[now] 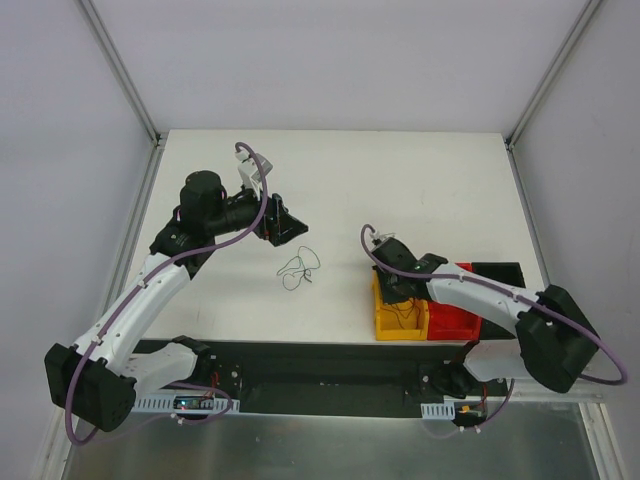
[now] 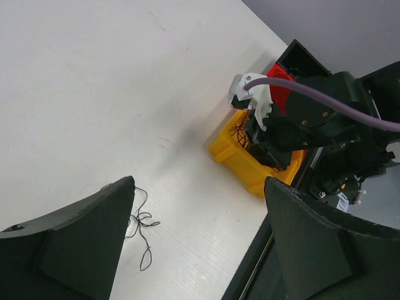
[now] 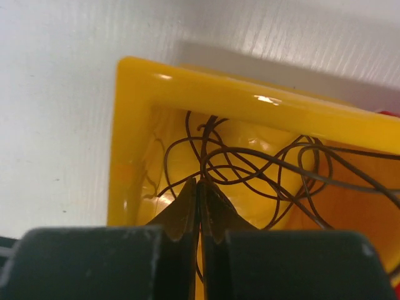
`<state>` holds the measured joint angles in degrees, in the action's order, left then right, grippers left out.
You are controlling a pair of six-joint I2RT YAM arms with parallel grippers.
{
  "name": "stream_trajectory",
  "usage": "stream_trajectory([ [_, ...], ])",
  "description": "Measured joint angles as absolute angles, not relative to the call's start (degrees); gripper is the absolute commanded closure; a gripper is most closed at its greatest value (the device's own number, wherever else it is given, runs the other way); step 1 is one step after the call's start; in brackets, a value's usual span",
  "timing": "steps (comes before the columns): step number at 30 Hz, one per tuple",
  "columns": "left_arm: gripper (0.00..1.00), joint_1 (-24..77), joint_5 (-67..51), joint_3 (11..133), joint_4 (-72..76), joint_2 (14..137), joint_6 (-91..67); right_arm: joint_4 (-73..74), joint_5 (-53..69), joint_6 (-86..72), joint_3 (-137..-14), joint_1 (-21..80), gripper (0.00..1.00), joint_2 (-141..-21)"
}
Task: Untangle the cables
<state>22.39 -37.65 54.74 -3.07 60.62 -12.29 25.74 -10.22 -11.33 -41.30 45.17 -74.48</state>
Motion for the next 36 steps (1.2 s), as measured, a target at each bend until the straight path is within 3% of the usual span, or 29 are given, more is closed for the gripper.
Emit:
stream_trajectory([
  [6,0.15,22.39,-36.29,54.68,-3.49,60.42,-11.57,26.57,-10.28,-13.26,-40.42,45.32,0.61,-76.55],
  [9,0.16,22.39,-35.24,54.68,-3.84,60.40,-11.27,28.77,-10.31,-13.98,-40.38,45.54,0.51,-72.27],
  [17,0.16,22.39,-28.93,54.70,-6.37,60.42,-11.35,36.42,-12.16,-14.57,-41.87,45.63,0.36,-57.80],
  [26,0.17,22.39,-20.38,54.63,-7.55,59.37,-11.55,36.82,-11.57,-11.05,-44.16,45.67,0.19,-54.35],
  [31,0.15,22.39,-10.46,52.95,-8.08,53.78,-12.40,30.48,-9.15,-8.05,-47.88,46.78,0.08,-59.51],
  [36,0.12,22.39,1.52,50.15,-7.94,46.72,-13.43,23.29,-6.70,-6.76,-60.16,48.93,0.05,-76.49],
])
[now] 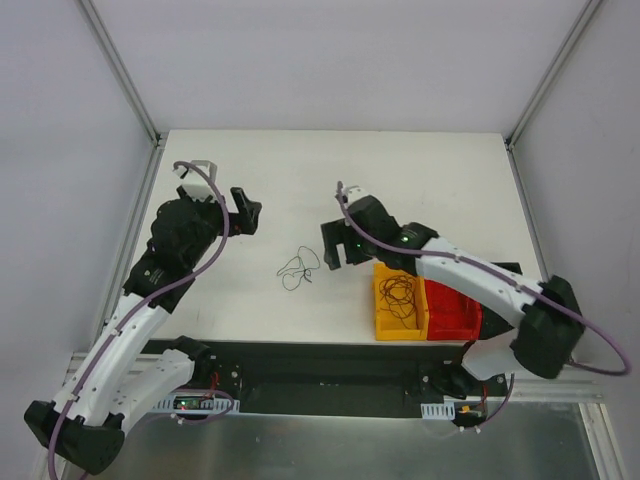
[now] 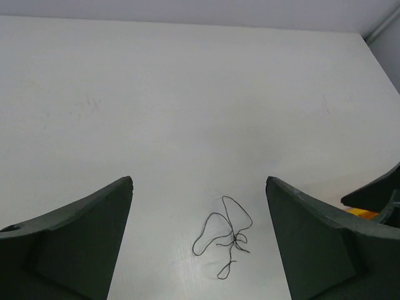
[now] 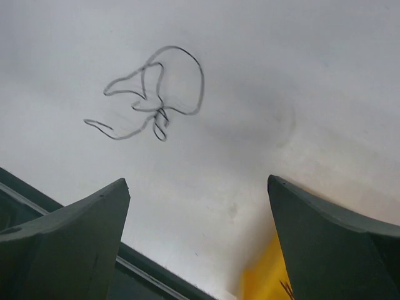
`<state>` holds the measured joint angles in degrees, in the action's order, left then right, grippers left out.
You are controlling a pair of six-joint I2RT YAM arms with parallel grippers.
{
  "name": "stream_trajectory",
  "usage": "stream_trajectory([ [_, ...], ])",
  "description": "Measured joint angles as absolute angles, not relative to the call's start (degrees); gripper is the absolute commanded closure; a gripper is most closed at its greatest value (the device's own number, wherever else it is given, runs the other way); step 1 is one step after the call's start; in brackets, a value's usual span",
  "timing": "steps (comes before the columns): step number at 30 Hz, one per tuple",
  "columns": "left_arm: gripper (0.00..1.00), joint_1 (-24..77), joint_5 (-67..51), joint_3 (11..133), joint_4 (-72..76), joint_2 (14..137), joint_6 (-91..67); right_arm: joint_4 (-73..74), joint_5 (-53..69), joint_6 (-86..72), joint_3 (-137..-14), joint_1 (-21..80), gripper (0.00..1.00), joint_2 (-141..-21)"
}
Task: Untangle the cables
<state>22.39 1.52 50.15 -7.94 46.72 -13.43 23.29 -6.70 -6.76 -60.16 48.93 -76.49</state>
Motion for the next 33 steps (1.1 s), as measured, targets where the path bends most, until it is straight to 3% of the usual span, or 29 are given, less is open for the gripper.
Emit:
stream_trajectory([
  [2,0.11,22.39,5.23,48.84,-7.62,44.25,-13.65,21.19,-5.48,-6.81,-65.56,50.00,0.07,-84.01],
  [8,0.10,22.39,10.76,46.96,-6.57,41.12,-14.02,20.40,-2.50,-6.07,-79.22,52.71,0.30,-103.22],
  [14,0.11,22.39,10.46,46.96,-5.82,43.66,-14.35,20.99,-1.13,-5.41,-80.75,54.46,0.56,-108.77],
  [25,0.12,22.39,9.47,46.96,-5.72,44.14,-14.46,16.27,-0.14,-12.64,-82.06,52.86,0.57,-111.77],
  [28,0.12,22.39,9.47,46.96,-5.74,44.18,-14.46,15.75,-0.01,-13.52,-83.64,52.27,0.69,-115.33],
  [30,0.12,22.39,9.47,46.96,-5.63,44.29,-14.46,15.62,0.54,-13.87,-84.60,51.99,0.85,-117.30],
  [33,0.12,22.39,9.21,46.96,-5.32,44.97,-14.63,15.57,1.50,-14.48,-85.10,51.75,0.99,-118.45],
])
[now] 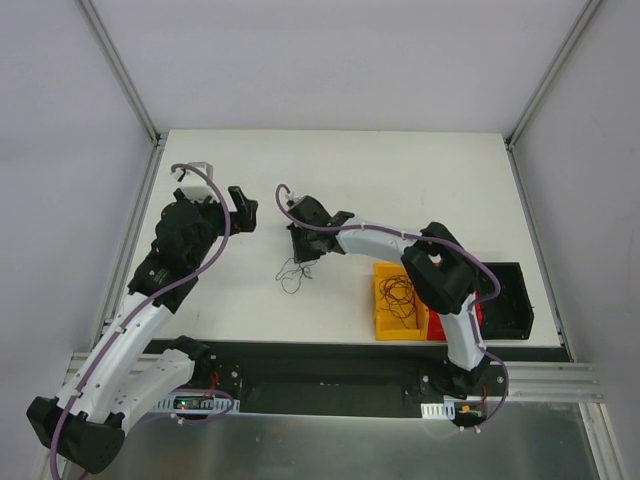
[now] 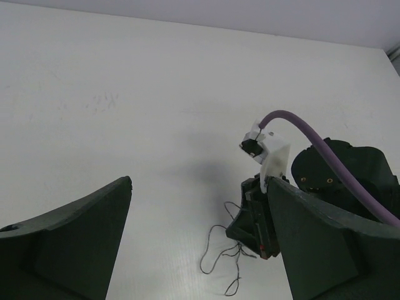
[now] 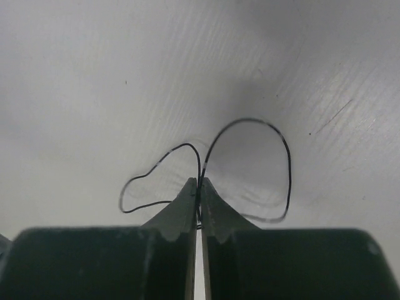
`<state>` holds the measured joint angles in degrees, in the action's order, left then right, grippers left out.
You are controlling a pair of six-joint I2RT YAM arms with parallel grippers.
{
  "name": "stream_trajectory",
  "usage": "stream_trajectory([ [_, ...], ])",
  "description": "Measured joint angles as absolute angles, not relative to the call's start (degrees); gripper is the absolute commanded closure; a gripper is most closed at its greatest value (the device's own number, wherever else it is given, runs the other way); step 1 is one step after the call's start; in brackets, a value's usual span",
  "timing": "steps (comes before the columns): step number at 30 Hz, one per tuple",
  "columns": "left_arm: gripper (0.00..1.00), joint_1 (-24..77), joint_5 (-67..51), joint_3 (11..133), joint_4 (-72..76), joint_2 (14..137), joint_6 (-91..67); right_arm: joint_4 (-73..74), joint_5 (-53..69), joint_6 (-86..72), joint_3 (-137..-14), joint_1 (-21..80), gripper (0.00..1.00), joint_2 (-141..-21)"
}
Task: Untangle the cables
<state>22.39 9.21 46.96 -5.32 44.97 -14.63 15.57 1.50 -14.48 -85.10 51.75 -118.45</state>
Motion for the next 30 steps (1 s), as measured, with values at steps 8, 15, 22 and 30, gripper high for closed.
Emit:
stream_trajectory([
  [8,0.17,22.39,-3.16,41.67,-5.23,44.97,-21.10,11.75,6.50,-17.28,-77.23,49.41,0.99,-110.93],
  [15,0.08,22.39,-21.15,35.29,-6.59,44.31,-25.12,4.21,15.59,-23.27,-67.57,44.82,0.99,-99.07],
  [22,0.18,22.44,-35.97,34.54,-3.66,49.41,-29.15,-1.08,20.16,-26.59,-62.76,43.75,0.99,-94.80],
  [30,0.44,22.46,-37.21,33.32,-0.84,52.31,-33.85,-3.51,23.33,-27.29,-58.11,43.77,0.99,-89.27],
])
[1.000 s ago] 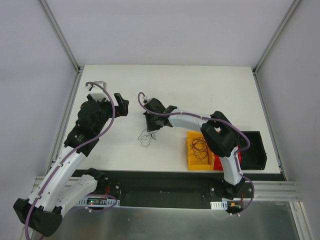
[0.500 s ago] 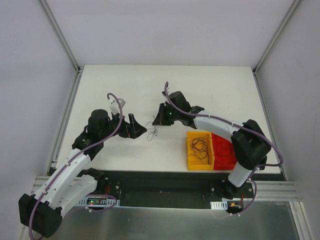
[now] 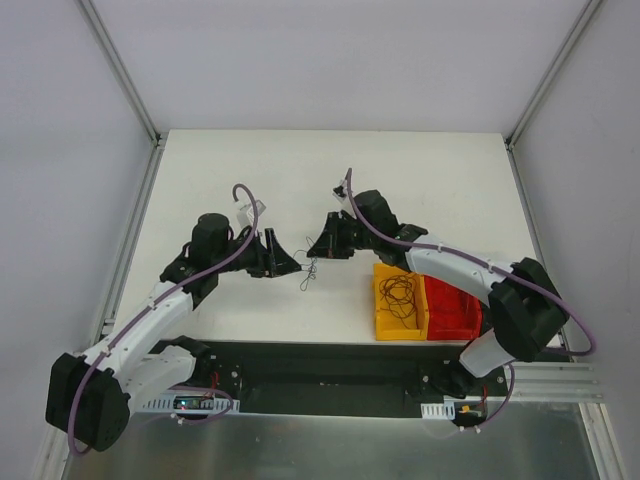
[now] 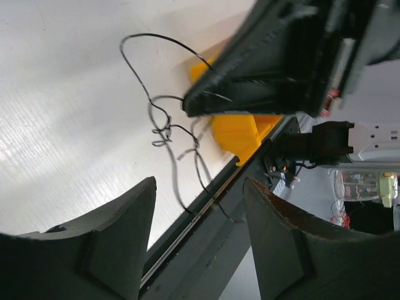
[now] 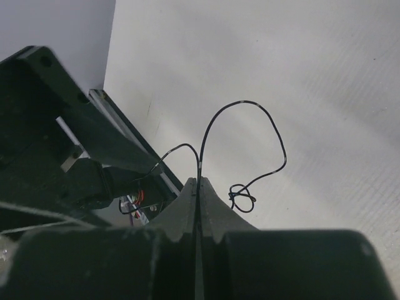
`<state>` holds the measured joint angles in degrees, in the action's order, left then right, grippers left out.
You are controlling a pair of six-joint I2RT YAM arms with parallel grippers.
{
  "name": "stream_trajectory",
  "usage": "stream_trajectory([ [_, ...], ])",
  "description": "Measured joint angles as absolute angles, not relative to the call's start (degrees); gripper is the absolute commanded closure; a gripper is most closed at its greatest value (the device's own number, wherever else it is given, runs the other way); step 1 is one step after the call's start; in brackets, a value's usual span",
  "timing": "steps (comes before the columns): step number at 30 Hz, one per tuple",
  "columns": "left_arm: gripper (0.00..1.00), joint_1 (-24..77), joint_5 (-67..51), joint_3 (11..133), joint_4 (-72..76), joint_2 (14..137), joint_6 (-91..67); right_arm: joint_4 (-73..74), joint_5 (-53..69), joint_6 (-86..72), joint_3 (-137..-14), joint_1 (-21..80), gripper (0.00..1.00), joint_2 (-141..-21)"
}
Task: Untangle the cables
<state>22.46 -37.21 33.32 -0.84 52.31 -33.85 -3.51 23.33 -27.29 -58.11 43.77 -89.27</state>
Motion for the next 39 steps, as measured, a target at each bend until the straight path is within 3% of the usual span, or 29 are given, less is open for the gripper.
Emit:
stream_trajectory([
  [4,0.40,22.46,-37.19,35.05,-0.38,57.56,-34.76,-4.64,24.51,-27.24,-56.84,44.01,0.99,-86.41],
  [5,0.46,22.46,-37.30,35.59,-0.32,58.85,-35.09,-4.84,24.58,-27.18,-56.51,44.12,0.99,-85.78],
  [9,0.95,22.46,-39.05,37.63,-0.12,62.63,-35.55,-4.97,24.73,-26.76,-55.59,44.49,0.97,-83.94],
  [10,1.00,22.48,-39.64,38.04,-0.01,63.18,-35.79,-4.99,24.75,-26.72,-55.57,44.51,0.93,-83.74],
  [23,1.00,23.66,-44.66,42.13,1.50,60.71,-34.63,-1.21,22.02,-20.25,-53.01,42.48,0.43,-79.29],
  [39,1.00,23.68,-46.44,47.53,1.91,59.42,-35.64,-8.19,23.79,-18.92,-37.08,36.88,0.26,-68.53],
])
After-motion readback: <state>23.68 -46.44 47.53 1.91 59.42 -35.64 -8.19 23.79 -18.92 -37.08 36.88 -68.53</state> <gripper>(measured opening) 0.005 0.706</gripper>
